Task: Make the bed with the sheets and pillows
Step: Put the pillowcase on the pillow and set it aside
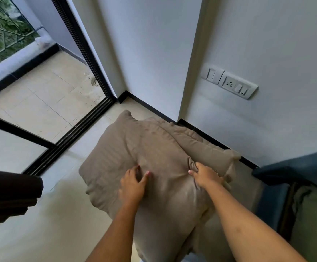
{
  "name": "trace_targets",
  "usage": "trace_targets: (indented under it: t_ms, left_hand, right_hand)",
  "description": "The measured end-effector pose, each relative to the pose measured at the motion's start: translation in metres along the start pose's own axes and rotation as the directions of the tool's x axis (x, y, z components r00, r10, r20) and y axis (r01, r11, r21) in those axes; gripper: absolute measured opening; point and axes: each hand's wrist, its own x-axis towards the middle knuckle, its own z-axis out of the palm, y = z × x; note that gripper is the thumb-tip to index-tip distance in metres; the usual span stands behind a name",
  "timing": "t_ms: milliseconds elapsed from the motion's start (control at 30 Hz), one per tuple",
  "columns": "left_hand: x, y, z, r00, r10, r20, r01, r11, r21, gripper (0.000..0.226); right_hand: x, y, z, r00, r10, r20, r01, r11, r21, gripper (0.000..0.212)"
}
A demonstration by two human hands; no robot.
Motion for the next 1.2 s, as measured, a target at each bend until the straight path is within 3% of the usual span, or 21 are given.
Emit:
trace_targets:
  t_ms: [67, 133, 200, 233, 267, 300, 367, 433, 533, 600, 667, 767, 867, 933, 1100, 1200]
  left_hand:
    - [0.005, -0.019, -0.007, 0.943, -0.241, -0.228, 0.206, 0.964, -0.166, 0.066]
    - [0.004, -0.044, -0.015, 0.742, -0.595, -0.307, 0.456, 0.785, -0.420, 0.071]
    - [-0.001, -0.063, -0.017, 0.556, -0.831, -0.016, 0.576, 0.399, -0.714, 0.102]
    - [-0.001, -0.067, -0.017, 0.517, -0.838, 0.176, 0.592, 0.201, -0.781, 0.116]
    - [-0.001, -0.069, -0.019, 0.522, -0.799, 0.299, 0.584, 0.079, -0.808, 0.130]
    - [-0.001, -0.068, -0.020, 0.543, -0.756, 0.365, 0.582, 0.025, -0.813, 0.142]
    - [0.003, -0.065, -0.022, 0.592, -0.705, 0.391, 0.577, 0.032, -0.816, 0.144]
    - [0.011, -0.067, -0.024, 0.616, -0.712, 0.336, 0.525, 0.054, -0.849, 0.122]
    - [0.019, -0.067, -0.030, 0.695, -0.680, 0.234, 0.416, 0.115, -0.902, 0.100]
    - [0.020, -0.058, -0.039, 0.740, -0.660, 0.130, 0.298, 0.148, -0.943, 0.089]
    - [0.020, -0.049, -0.049, 0.760, -0.649, 0.044, 0.194, 0.162, -0.967, 0.084]
    - [0.018, -0.028, -0.069, 0.782, -0.620, -0.061, 0.053, 0.164, -0.985, 0.076]
    - [0.013, -0.006, -0.085, 0.779, -0.619, -0.099, -0.042, 0.106, -0.993, 0.074]
    - [0.003, 0.014, -0.090, 0.777, -0.618, -0.119, -0.080, 0.090, -0.993, 0.069]
    - [-0.034, 0.054, -0.075, 0.812, -0.567, -0.141, -0.065, 0.153, -0.986, 0.061]
    - [-0.047, 0.049, -0.050, 0.848, -0.529, -0.035, 0.126, 0.265, -0.956, 0.070]
  right_hand:
    - [0.006, 0.004, 0.000, 1.000, 0.012, -0.017, -0.012, 0.999, 0.031, 0.039]
    - [0.012, 0.008, -0.001, 0.999, 0.043, -0.021, -0.042, 0.998, 0.036, 0.036]
    - [0.018, 0.009, -0.001, 0.997, 0.075, -0.024, -0.074, 0.997, 0.016, 0.033]
    - [0.019, 0.006, -0.001, 0.995, 0.093, -0.028, -0.093, 0.996, -0.011, 0.033]
    - [0.020, 0.002, -0.003, 0.994, 0.103, -0.029, -0.105, 0.993, -0.051, 0.033]
    - [0.023, -0.005, -0.005, 0.995, 0.093, -0.024, -0.095, 0.991, -0.091, 0.034]
    - [0.031, -0.020, -0.010, 1.000, 0.005, 0.007, -0.004, 0.997, -0.071, 0.035]
    - [0.040, -0.035, -0.017, 0.992, -0.088, 0.089, 0.072, 0.982, 0.173, 0.047]
    - [0.042, -0.054, -0.027, 0.981, -0.104, 0.163, -0.008, 0.823, 0.568, 0.053]
    - [0.042, -0.064, -0.029, 0.972, -0.126, 0.200, -0.051, 0.716, 0.696, 0.063]
    - [0.034, -0.077, -0.033, 0.978, -0.171, 0.119, 0.043, 0.725, 0.687, 0.078]
    - [0.029, -0.094, -0.047, 0.962, -0.243, -0.128, 0.265, 0.703, 0.660, 0.055]
    - [0.019, -0.106, -0.079, 0.923, -0.296, -0.245, 0.382, 0.640, 0.666, 0.038]
    - [0.014, -0.106, -0.104, 0.903, -0.301, -0.306, 0.429, 0.629, 0.649, 0.039]
    - [0.001, -0.067, -0.149, 0.901, -0.249, -0.355, 0.425, 0.668, 0.611, 0.035]
    - [-0.004, -0.033, -0.141, 0.945, -0.094, -0.314, 0.242, 0.847, 0.473, 0.058]
